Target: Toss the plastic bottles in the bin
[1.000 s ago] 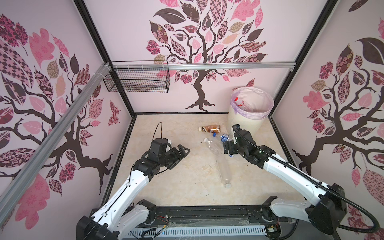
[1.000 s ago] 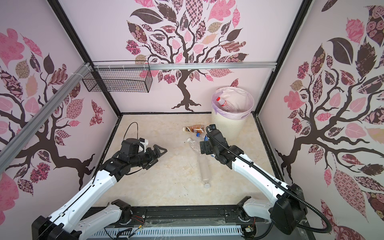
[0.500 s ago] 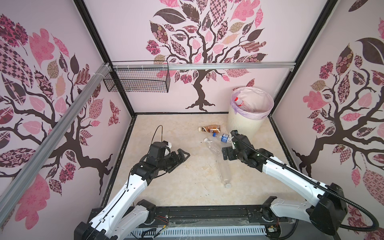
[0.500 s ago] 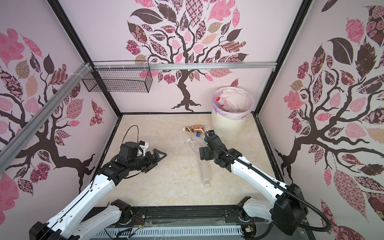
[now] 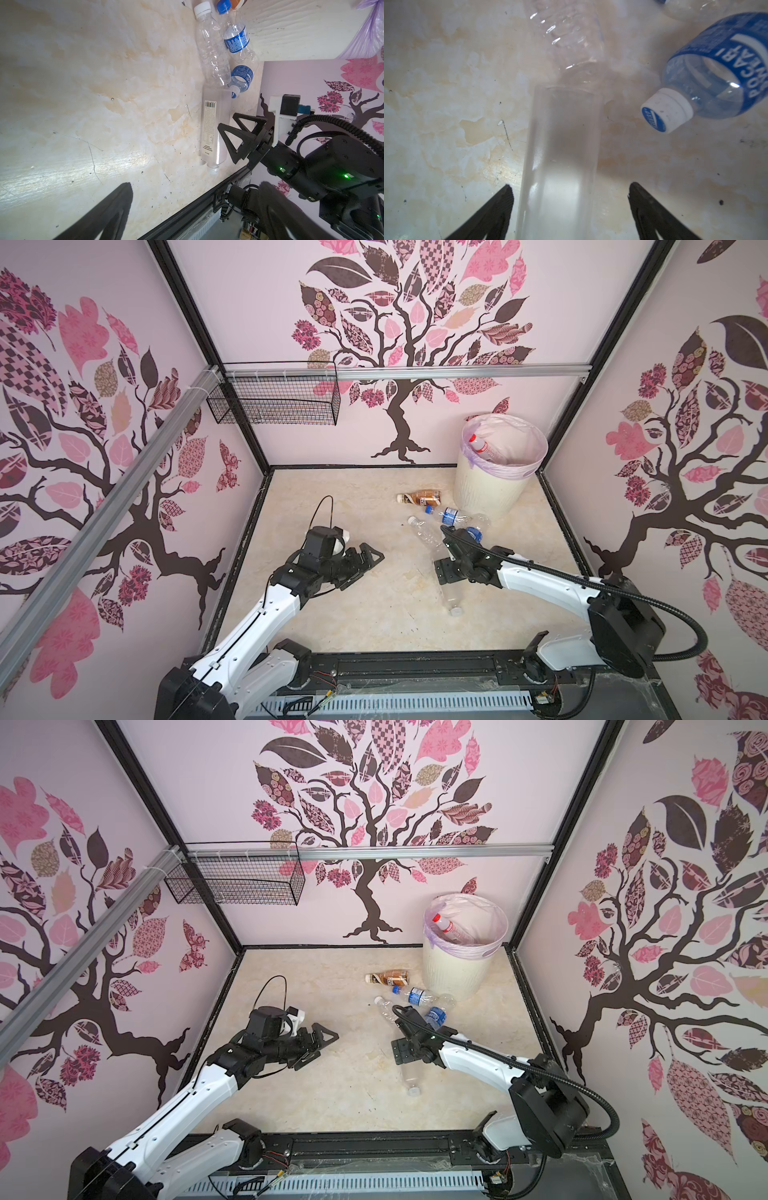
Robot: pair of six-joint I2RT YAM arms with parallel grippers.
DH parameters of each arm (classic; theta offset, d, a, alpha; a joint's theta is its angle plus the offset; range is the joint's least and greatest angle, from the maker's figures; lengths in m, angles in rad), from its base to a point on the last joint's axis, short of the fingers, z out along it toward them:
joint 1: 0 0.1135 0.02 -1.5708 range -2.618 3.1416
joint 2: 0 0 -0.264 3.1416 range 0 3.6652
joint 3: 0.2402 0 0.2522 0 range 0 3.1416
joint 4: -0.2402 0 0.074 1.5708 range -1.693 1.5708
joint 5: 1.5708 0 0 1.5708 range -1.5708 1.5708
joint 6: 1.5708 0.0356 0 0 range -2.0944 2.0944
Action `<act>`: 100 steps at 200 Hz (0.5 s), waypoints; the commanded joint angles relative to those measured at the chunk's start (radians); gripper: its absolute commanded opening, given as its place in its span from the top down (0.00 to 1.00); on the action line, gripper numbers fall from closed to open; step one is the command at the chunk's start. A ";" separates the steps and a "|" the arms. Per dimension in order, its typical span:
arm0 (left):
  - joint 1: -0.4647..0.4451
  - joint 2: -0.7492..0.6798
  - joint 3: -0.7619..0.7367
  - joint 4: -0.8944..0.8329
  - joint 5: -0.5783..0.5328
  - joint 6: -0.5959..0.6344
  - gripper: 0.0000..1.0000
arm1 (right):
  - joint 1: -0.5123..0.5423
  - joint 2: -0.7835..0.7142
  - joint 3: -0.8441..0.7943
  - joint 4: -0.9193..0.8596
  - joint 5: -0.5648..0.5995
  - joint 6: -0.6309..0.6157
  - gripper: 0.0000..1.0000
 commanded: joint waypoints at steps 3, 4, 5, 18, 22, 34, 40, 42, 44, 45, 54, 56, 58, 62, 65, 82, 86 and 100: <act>-0.001 -0.005 -0.034 0.033 0.019 0.016 0.02 | 0.019 0.067 0.010 0.034 -0.010 0.020 0.11; -0.001 -0.005 -0.035 0.034 0.018 0.015 0.02 | 0.019 0.070 0.011 0.034 -0.010 0.021 0.11; 0.000 -0.005 -0.036 0.035 0.018 0.015 0.02 | 0.020 0.072 0.012 0.034 -0.009 0.021 0.11; -0.001 -0.008 -0.045 0.042 0.029 0.012 0.02 | 0.032 0.108 0.026 0.034 0.004 0.022 0.13; -0.001 -0.009 -0.045 0.040 0.033 0.011 0.02 | 0.035 0.113 0.028 0.037 0.013 0.022 0.14; -0.001 -0.020 -0.044 0.029 0.032 0.004 0.02 | 0.040 0.126 0.037 0.044 0.018 0.027 0.17; -0.001 -0.026 -0.047 0.029 0.030 0.002 0.02 | 0.040 0.130 0.039 0.049 0.017 0.030 0.19; -0.001 -0.029 -0.047 0.029 0.029 0.001 0.02 | 0.041 0.131 0.039 0.052 0.017 0.031 0.20; -0.001 -0.031 -0.049 0.029 0.028 0.000 0.02 | 0.041 0.133 0.040 0.054 0.015 0.031 0.20; -0.001 -0.033 -0.049 0.029 0.027 -0.001 0.02 | 0.041 0.134 0.040 0.055 0.016 0.032 0.21; -0.001 -0.046 -0.054 0.031 0.028 -0.005 0.02 | 0.040 0.145 0.046 0.059 0.014 0.033 0.24; -0.001 -0.049 -0.055 0.031 0.028 -0.005 0.02 | 0.040 0.150 0.049 0.058 0.014 0.033 0.24; -0.001 -0.051 -0.056 0.032 0.029 -0.005 0.02 | 0.040 0.155 0.052 0.057 0.013 0.033 0.25; -0.001 -0.057 -0.058 0.033 0.029 -0.005 0.02 | 0.042 0.166 0.061 0.053 0.013 0.034 0.26; -0.001 -0.061 -0.060 0.033 0.029 -0.005 0.02 | 0.042 0.172 0.065 0.049 0.012 0.034 0.27; 0.004 -0.077 -0.071 0.037 0.036 -0.003 0.02 | 0.048 0.209 0.088 0.039 0.010 0.039 0.33; 0.006 -0.077 -0.075 0.040 0.041 -0.002 0.02 | 0.050 0.214 0.090 0.040 0.011 0.041 0.34; 0.013 -0.072 -0.082 0.051 0.060 0.003 0.02 | 0.059 0.227 0.097 0.042 0.021 0.050 0.40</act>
